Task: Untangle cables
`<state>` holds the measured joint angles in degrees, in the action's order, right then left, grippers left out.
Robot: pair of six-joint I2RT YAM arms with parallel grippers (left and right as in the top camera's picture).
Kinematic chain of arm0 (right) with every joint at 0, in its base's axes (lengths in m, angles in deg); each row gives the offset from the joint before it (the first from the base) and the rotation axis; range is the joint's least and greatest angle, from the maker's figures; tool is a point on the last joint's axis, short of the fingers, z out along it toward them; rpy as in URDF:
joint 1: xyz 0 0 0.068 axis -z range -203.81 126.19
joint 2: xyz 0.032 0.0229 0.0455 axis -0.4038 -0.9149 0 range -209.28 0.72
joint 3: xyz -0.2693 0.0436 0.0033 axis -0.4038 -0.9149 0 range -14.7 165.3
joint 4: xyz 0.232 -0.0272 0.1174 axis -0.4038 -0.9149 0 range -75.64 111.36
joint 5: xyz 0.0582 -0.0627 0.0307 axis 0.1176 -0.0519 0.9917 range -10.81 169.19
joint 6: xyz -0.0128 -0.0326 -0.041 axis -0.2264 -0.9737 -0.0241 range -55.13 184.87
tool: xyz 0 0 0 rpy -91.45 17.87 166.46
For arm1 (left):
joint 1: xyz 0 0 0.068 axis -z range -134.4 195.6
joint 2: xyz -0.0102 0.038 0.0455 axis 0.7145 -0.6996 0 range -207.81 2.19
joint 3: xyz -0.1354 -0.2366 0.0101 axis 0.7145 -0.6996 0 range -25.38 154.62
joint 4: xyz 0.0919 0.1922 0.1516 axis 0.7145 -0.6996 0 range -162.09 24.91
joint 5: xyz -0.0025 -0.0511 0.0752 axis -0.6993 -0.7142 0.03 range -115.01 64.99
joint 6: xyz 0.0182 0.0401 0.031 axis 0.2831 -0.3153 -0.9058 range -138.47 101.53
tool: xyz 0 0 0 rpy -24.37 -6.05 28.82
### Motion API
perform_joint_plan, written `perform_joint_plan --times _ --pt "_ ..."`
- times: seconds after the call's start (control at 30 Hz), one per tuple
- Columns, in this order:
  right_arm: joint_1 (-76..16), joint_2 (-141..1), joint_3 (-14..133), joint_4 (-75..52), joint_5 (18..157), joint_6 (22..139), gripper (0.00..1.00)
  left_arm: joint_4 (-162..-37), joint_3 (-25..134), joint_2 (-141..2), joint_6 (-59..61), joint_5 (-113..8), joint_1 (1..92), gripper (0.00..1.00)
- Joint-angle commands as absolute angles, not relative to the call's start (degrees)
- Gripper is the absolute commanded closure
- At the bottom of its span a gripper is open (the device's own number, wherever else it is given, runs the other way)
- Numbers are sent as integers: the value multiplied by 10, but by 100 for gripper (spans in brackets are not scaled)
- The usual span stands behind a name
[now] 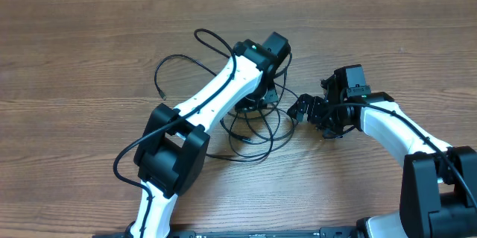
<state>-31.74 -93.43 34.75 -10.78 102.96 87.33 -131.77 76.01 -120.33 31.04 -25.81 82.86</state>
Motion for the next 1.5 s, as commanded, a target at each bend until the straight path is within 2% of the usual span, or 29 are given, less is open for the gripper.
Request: perform_joint_plan --times 0.0,0.33,0.67,0.73,0.77,0.8,1.0,1.03,1.13,1.47 --pt "-316 -935 364 -105 1033 874 0 -1315 749 -1213 343 -250 840 96" --pt "-316 -935 364 -104 1033 874 0 -1314 749 -1213 346 -250 841 96" --pt "-316 -935 364 -104 1033 874 0 -1285 732 -1213 433 -186 842 95" --pt "-316 -935 364 -104 1033 874 0 -1285 732 -1213 433 -197 843 63" --pt "-316 -935 364 -104 1033 874 0 -1285 732 -1213 432 -208 843 37" --pt "-316 -935 364 -104 1033 874 0 -1291 732 -1213 426 -226 843 0" --pt "-316 -935 364 -104 1033 874 0 -1305 732 -1213 357 -329 842 0" --pt "-316 -935 364 -104 1033 874 0 -1301 732 -1213 355 -342 842 12" --pt "-316 -935 364 -104 1033 874 0 -1280 732 -1213 355 -333 844 96" --pt "-316 -935 364 -104 1033 874 0 -1273 732 -1213 401 -252 867 96"
